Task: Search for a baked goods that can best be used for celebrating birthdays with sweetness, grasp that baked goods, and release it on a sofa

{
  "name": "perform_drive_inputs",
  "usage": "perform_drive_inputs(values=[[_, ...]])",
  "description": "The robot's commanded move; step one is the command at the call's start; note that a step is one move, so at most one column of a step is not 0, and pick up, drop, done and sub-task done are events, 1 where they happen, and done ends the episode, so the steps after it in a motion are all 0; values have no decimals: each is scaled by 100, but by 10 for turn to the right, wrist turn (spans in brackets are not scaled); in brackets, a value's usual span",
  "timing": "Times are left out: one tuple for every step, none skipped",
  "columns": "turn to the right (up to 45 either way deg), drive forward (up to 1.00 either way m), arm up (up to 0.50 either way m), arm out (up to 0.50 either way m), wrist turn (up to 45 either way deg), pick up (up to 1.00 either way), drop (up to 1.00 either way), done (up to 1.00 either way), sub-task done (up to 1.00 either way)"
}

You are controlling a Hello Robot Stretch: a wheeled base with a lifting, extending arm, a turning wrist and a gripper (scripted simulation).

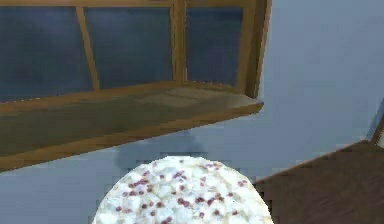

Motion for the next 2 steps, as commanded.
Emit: perform_drive_inputs(values=[[-240, 0, 0, 0, 0, 0, 0, 0, 0], [0, 10, 0, 0, 0, 0, 0, 0, 0]])
